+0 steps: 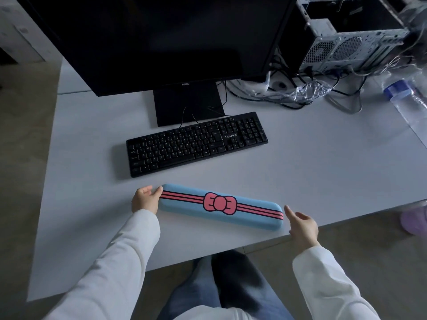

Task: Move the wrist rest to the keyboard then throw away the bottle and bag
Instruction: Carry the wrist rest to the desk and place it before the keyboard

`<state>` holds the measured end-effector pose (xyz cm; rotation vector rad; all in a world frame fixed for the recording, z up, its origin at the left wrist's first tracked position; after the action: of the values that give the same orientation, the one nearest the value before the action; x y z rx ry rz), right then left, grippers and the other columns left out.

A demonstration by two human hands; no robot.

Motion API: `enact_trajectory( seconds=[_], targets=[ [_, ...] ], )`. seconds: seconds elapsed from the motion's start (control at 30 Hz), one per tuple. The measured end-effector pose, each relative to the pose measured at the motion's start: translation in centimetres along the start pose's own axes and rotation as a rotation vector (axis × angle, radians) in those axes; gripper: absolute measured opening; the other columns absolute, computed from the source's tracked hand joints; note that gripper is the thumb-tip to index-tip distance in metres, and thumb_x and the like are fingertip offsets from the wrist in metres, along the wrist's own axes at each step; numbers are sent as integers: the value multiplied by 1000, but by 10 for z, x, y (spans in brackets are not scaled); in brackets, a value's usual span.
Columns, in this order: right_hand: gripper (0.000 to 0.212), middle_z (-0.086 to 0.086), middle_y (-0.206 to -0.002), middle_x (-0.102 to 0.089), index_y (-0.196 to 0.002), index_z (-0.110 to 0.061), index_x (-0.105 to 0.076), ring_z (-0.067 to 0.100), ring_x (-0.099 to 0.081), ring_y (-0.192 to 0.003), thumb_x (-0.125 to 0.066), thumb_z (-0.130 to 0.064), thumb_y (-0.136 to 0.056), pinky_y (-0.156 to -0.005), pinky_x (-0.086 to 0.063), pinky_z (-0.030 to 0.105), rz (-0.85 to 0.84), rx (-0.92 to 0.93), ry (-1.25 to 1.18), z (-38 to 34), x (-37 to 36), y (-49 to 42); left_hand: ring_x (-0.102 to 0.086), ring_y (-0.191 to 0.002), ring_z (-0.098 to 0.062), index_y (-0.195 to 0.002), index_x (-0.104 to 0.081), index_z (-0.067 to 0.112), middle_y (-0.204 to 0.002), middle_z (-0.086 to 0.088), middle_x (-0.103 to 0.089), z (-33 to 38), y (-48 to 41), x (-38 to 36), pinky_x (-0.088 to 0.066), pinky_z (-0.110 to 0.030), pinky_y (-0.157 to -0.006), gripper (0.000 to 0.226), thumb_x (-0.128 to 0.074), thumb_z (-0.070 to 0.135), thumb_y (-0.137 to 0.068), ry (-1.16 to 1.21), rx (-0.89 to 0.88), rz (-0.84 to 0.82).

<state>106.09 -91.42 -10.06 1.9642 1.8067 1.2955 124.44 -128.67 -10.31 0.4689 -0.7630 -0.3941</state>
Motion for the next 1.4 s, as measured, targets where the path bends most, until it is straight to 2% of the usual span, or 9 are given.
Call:
enact_trajectory(
  seconds=[0.23,0.4,0.57,0.77,0.87,1.07,1.2,1.3,1.4],
  targets=[
    [69,13,-124,-61,-127,-3,-51,33,-58,-112,-70,-42,-74,-101,-43,45,-15,-19,17,13,-8,3,-53,-121,-31,-126,-53,0,-131,-16,-58,-13,0,-7,-38,-33,-101,53,-64,27,-81,-32,23,-49],
    [53,5,-97,-60,-119,-2,-60,28,-60,-106,-70,-33,-76,-100,-46,43,-34,-20,2,13,-18,3,-50,-124,-32,-128,-49,2,-134,-16,-55,-11,0,-15,-36,-36,-104,62,-67,33,-77,-134,-9,-106],
    [47,6,-96,-61,-116,-6,-64,22,-56,-93,-71,-29,-76,-97,-47,39,-55,-8,16,13,-22,-2,-61,-101,-34,-100,-65,5,-107,-17,-69,-7,-7,-14,-42,-32,-81,38,-66,36,-77,-214,-60,-161],
    [46,12,-101,-58,-118,-2,-56,22,-54,-94,-72,-13,-76,-89,-49,37,-108,-22,-120,5,-23,-3,-56,-102,-29,-113,-53,2,-110,-12,-60,-10,-5,-11,-36,-28,-82,42,-67,23,-79,-56,-50,-180],
    [43,11,-102,-59,-116,-2,-56,21,-54,-95,-71,-11,-76,-83,-47,33,-137,16,-179,-7,-25,-3,-51,-90,-22,-110,-54,2,-101,-7,-57,-13,1,-6,-34,-27,-79,40,-69,19,-77,46,-50,-164],
    [41,12,-103,-61,-114,-2,-58,22,-56,-96,-71,-8,-76,-88,-48,34,-192,110,-196,-50,-34,-17,-54,-88,-23,-106,-56,4,-98,-8,-59,-14,6,1,-45,-38,-86,37,-70,19,-76,155,-34,-113],
    [38,10,-98,-63,-111,-3,-61,20,-56,-92,-72,-8,-75,-86,-48,34,-226,155,-132,-76,-44,-29,-55,-88,-24,-106,-56,0,-101,-13,-62,-15,9,-1,-45,-36,-84,38,-71,17,-75,193,1,-45],
    [36,7,-88,-64,-109,-5,-63,19,-55,-87,-72,-8,-74,-72,-49,27,-242,172,-99,-85,-51,-39,-61,-97,-33,-106,-58,-2,-108,-19,-65,-19,12,-6,-46,-37,-84,38,-71,16,-75,189,44,5],
    [33,7,-88,-64,-105,-8,-65,18,-55,-85,-73,-9,-73,-71,-47,26,-245,176,-65,-90,-56,-48,-62,-104,-35,-105,-60,-3,-111,-22,-67,-23,14,-13,-46,-36,-81,38,-72,15,-74,188,83,53]
  ],
)
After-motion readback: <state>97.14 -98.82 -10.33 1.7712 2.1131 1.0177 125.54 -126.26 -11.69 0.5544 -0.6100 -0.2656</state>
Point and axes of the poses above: each hand's wrist, its own y-axis away from the middle knuckle, its own x-axis out of the back of the hand, z = x × y, the point moved 6 cm from there along -y, towards the middle knuckle
